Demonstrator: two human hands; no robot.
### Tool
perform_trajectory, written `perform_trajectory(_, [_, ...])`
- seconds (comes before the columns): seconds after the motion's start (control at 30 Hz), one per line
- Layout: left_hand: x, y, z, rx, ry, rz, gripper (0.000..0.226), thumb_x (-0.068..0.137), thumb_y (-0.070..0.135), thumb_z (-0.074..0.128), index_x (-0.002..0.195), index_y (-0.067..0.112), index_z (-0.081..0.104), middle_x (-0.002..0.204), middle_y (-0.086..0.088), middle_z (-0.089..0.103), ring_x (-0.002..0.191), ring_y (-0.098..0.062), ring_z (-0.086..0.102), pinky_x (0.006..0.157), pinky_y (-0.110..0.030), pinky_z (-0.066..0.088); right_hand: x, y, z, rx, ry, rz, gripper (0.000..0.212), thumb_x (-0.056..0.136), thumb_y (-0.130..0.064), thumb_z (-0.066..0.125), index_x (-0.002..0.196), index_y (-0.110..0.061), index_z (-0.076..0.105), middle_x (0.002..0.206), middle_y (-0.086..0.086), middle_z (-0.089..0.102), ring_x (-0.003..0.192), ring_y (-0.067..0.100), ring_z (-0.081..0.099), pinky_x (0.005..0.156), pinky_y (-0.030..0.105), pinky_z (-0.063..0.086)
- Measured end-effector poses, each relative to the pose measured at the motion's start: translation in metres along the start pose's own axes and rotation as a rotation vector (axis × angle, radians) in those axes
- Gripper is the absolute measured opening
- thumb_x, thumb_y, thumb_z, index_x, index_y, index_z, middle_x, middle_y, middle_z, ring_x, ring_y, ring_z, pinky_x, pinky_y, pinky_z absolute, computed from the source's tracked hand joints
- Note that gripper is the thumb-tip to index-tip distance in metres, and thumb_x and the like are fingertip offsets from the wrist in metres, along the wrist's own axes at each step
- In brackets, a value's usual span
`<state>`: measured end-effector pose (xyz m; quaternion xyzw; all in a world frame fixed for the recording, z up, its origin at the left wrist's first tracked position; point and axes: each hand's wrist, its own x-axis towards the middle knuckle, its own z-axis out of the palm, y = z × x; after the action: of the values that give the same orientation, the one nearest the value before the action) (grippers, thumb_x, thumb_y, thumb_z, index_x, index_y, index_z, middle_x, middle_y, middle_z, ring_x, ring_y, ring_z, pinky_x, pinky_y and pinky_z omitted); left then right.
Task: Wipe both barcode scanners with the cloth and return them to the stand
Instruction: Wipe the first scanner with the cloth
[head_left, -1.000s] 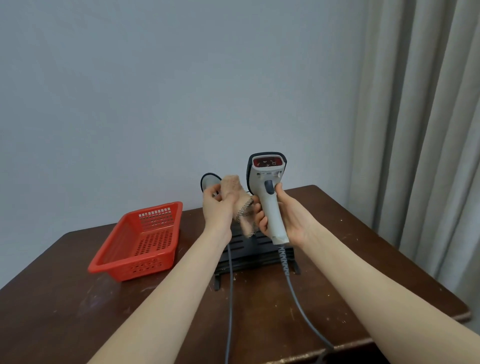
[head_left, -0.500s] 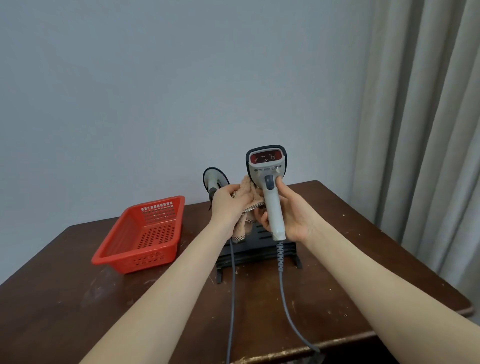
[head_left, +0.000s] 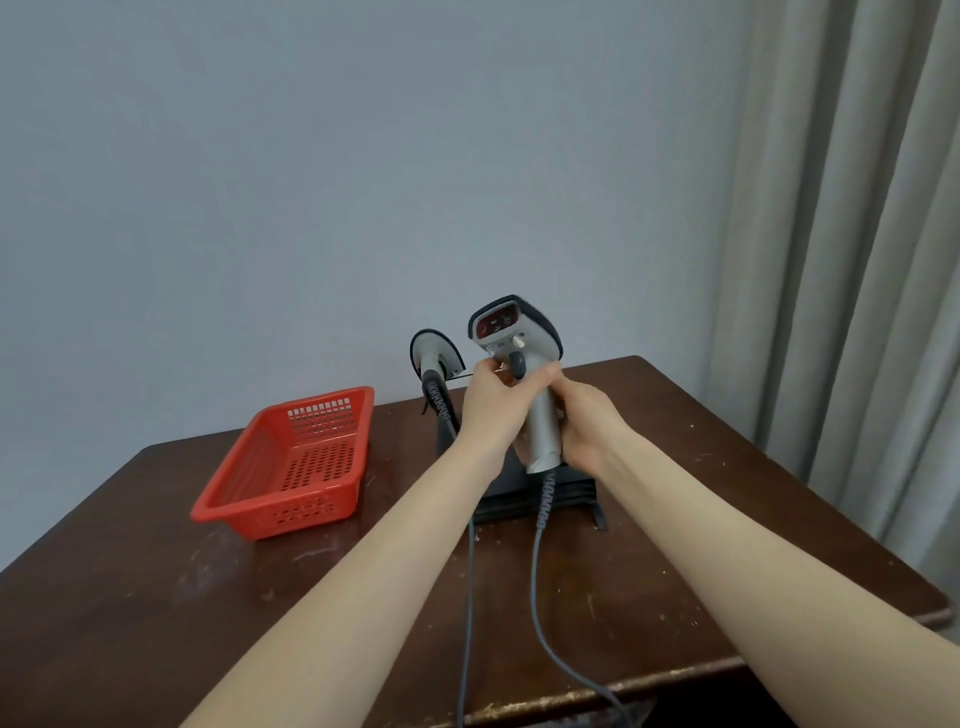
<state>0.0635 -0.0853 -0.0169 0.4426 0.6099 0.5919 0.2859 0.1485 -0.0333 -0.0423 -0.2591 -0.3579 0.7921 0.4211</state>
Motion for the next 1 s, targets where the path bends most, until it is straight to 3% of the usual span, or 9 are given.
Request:
perform_trajectory(0.1, [0.006, -0.001, 0.001, -0.156, 0.08, -0.05, 0.037, 0.08, 0.022, 0.074, 0.112, 0.009, 0.061, 0.104, -0.007, 0.069, 0.096, -0.022, 0.066, 0.077, -0.031, 0.054, -0.004, -0.004, 0.004, -0.045, 0.03, -0.059, 0.028, 0.1, -0.029, 0.047, 0.1, -0.006, 0.064, 0.099, 0.012, 0.069, 0.105, 0.03, 0.064, 0.095, 0.051, 0.049])
perform_trajectory(0.23, [0.003, 0.003, -0.004, -0.281, 0.052, -0.097, 0.024, 0.081, 0.015, 0.072, 0.103, 0.008, 0.063, 0.099, -0.007, 0.069, 0.09, -0.022, 0.066, 0.071, -0.031, 0.052, -0.005, -0.015, -0.001, -0.065, 0.033, -0.079, 0.025, 0.099, -0.027, 0.049, 0.104, -0.008, 0.065, 0.084, 0.007, 0.071, 0.088, 0.023, 0.067, 0.069, 0.039, 0.056])
perform_trajectory(0.33, [0.0, 0.007, -0.011, -0.457, -0.047, -0.115, 0.016, 0.085, 0.01, 0.068, 0.1, 0.007, 0.063, 0.102, -0.009, 0.07, 0.094, -0.023, 0.067, 0.085, -0.038, 0.054, -0.004, -0.022, -0.007, -0.103, 0.012, -0.148, 0.023, 0.092, -0.026, 0.061, 0.106, -0.008, 0.065, 0.089, 0.006, 0.071, 0.084, 0.019, 0.068, 0.076, 0.034, 0.056])
perform_trajectory(0.43, [0.001, 0.009, -0.018, -0.626, -0.072, -0.153, 0.011, 0.088, 0.01, 0.063, 0.098, 0.007, 0.061, 0.099, -0.011, 0.069, 0.094, -0.024, 0.067, 0.084, -0.039, 0.055, -0.003, -0.027, -0.009, -0.053, 0.036, -0.166, 0.033, 0.085, -0.017, 0.069, 0.112, -0.002, 0.058, 0.093, 0.01, 0.069, 0.08, 0.02, 0.068, 0.082, 0.038, 0.056])
perform_trajectory(0.53, [0.005, 0.008, -0.023, -0.723, -0.072, -0.284, 0.032, 0.091, 0.024, 0.059, 0.115, 0.003, 0.058, 0.105, -0.013, 0.068, 0.097, -0.025, 0.066, 0.083, -0.042, 0.055, 0.0, -0.028, -0.008, -0.031, 0.04, -0.15, 0.029, 0.082, -0.008, 0.07, 0.108, -0.001, 0.059, 0.089, 0.011, 0.068, 0.08, 0.023, 0.066, 0.087, 0.04, 0.05])
perform_trajectory(0.7, [-0.003, 0.018, -0.014, -0.645, -0.037, -0.399, 0.044, 0.093, 0.041, 0.053, 0.111, 0.001, 0.06, 0.08, -0.01, 0.063, 0.058, -0.02, 0.061, 0.046, -0.025, 0.052, -0.003, -0.018, 0.001, -0.13, -0.009, -0.128, 0.017, 0.084, -0.02, 0.07, 0.094, -0.01, 0.061, 0.076, 0.007, 0.068, 0.061, 0.02, 0.062, 0.061, 0.033, 0.045])
perform_trajectory(0.83, [-0.006, 0.018, -0.016, -0.475, -0.08, -0.298, 0.022, 0.082, 0.02, 0.072, 0.088, 0.002, 0.06, 0.064, -0.006, 0.055, 0.048, -0.014, 0.053, 0.045, -0.022, 0.048, -0.005, -0.022, 0.004, -0.07, 0.083, -0.252, 0.014, 0.086, -0.021, 0.068, 0.093, -0.011, 0.061, 0.077, 0.007, 0.065, 0.066, 0.02, 0.062, 0.063, 0.034, 0.046])
perform_trajectory(0.93, [-0.007, 0.017, -0.019, -0.486, -0.096, -0.319, 0.012, 0.083, 0.008, 0.067, 0.084, 0.002, 0.057, 0.063, -0.006, 0.053, 0.048, -0.012, 0.051, 0.044, -0.02, 0.049, -0.011, -0.034, 0.011, -0.03, 0.077, -0.373, 0.008, 0.087, -0.015, 0.066, 0.092, -0.017, 0.06, 0.079, 0.004, 0.064, 0.07, 0.019, 0.062, 0.06, 0.033, 0.049])
perform_trajectory(1.0, [-0.009, 0.019, -0.02, -0.57, -0.115, -0.365, 0.01, 0.084, 0.01, 0.064, 0.083, 0.004, 0.058, 0.063, -0.005, 0.054, 0.05, -0.011, 0.051, 0.044, -0.021, 0.051, -0.017, -0.038, 0.019, -0.184, 0.02, -0.416, 0.01, 0.086, -0.016, 0.067, 0.093, -0.018, 0.061, 0.082, 0.003, 0.066, 0.072, 0.018, 0.064, 0.053, 0.027, 0.05])
